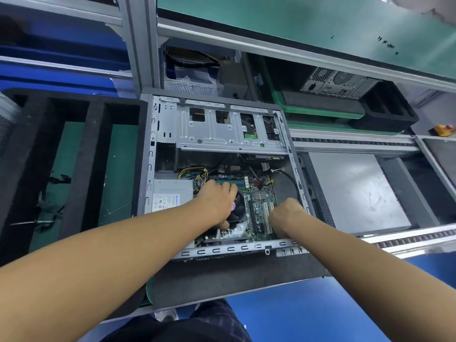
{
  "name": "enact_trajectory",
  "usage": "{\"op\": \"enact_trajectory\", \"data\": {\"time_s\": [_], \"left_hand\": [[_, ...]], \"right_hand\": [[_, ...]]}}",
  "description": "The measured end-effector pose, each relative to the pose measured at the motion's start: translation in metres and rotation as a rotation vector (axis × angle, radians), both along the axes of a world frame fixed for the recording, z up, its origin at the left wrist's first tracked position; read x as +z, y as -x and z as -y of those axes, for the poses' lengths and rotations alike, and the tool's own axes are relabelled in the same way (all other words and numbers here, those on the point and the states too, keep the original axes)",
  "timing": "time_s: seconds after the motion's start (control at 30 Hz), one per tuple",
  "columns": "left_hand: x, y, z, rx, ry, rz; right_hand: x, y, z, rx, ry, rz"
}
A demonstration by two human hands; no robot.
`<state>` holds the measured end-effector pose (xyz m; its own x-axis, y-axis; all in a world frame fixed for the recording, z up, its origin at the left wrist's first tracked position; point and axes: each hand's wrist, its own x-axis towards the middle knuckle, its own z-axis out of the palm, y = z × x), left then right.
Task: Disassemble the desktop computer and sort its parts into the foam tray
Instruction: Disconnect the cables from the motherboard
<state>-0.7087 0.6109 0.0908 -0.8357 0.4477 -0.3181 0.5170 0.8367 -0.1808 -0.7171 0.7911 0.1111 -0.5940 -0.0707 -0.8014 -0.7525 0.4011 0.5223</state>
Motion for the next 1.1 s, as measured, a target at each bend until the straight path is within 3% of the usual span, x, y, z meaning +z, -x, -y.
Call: {"op": "enact_trajectory", "data": {"time_s": [0.23,0.4,0.63,0.8,0.97,1.1], "left_hand": [[-0.001,-0.001,0.000,0.052,-0.040,0.022],[0.004,0.000,0.000,0.061,-0.063,0.045],[0.002,0.000,0.000,0.108,-0.092,0.077],[0.002,0.001,-0.001,0.100,-0.086,0.074],[0.003,0.002,-0.001,0.090,-0.091,0.091],[0.002,0.002,-0.001,0.088,-0.093,0.111]], "right_hand": [[0.016,0.003,-0.001,-0.140,0.296,-0.052],[0.012,0.005,0.006,-0.454,0.513,-0.117],[-0.011,0.019,0.003,-0.814,0.790,-0.367],[-0.023,0.043,0.006,-1.266,1.058,-0.390],[-0.039,0.052,0.010,-1.207,1.182,-0.597],[-0.038,0.058,0.010,-1.208,1.244,-0.564]]}}
